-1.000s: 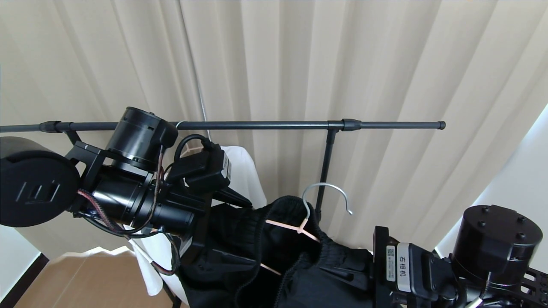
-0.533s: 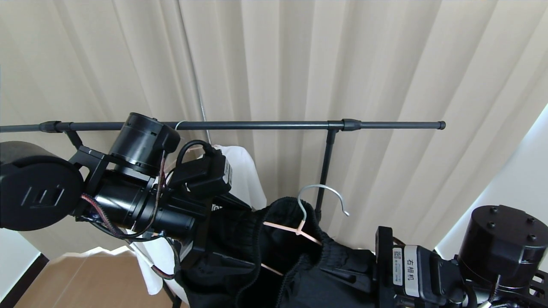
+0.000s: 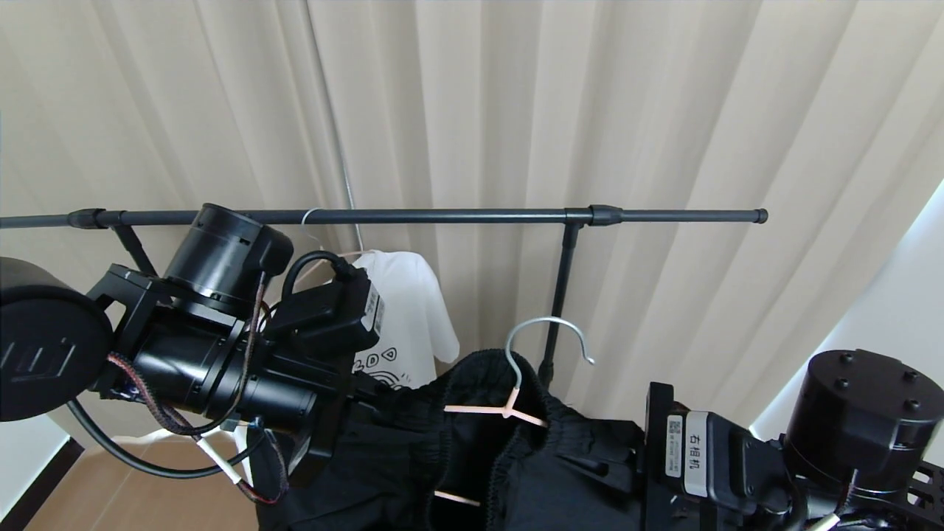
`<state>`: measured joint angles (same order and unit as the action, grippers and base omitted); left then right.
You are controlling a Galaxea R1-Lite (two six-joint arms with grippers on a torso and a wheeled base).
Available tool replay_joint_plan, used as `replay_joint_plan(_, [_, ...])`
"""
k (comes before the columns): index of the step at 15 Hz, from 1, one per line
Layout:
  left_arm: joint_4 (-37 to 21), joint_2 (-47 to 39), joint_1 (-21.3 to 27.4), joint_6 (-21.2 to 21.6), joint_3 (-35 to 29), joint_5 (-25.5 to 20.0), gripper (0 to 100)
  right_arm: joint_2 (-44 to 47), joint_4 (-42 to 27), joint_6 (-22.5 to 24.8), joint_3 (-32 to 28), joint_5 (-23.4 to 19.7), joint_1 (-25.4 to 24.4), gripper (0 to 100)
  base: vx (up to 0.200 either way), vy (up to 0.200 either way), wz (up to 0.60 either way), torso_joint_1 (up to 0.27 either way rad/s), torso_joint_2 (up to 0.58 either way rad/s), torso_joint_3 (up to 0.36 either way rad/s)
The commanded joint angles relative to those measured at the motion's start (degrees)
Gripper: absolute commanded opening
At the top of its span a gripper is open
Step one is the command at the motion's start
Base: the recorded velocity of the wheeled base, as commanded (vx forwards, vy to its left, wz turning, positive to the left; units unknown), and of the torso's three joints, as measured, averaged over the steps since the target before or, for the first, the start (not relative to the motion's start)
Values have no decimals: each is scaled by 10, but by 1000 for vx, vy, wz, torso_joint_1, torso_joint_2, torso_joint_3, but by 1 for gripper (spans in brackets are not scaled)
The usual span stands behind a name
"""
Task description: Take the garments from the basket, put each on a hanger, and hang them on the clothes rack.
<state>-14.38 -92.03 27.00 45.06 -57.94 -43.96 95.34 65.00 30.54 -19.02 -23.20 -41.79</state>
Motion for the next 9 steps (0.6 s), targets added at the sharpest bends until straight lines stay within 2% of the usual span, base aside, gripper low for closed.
replay_joint_plan(1, [1, 10, -1, 0, 5, -1, 0, 5, -10, -1, -6, 10, 0, 0, 0, 0, 0, 0, 0, 0])
replay_joint_plan(3, [1, 11, -1, 0, 5, -1, 0, 1, -20, -1, -8, 10, 0, 0, 0, 0, 0, 0, 0, 0])
replay_joint_plan(4, [1, 12, -2, 0, 5, -1, 0, -1, -20, -1, -8, 10, 0, 100, 0, 0, 0, 0, 0, 0])
replay_joint_plan(9, [16, 31, -13, -1, 21, -2, 0, -10, -21, -3, -9, 6, 22, 100, 0, 0, 0, 0, 0, 0])
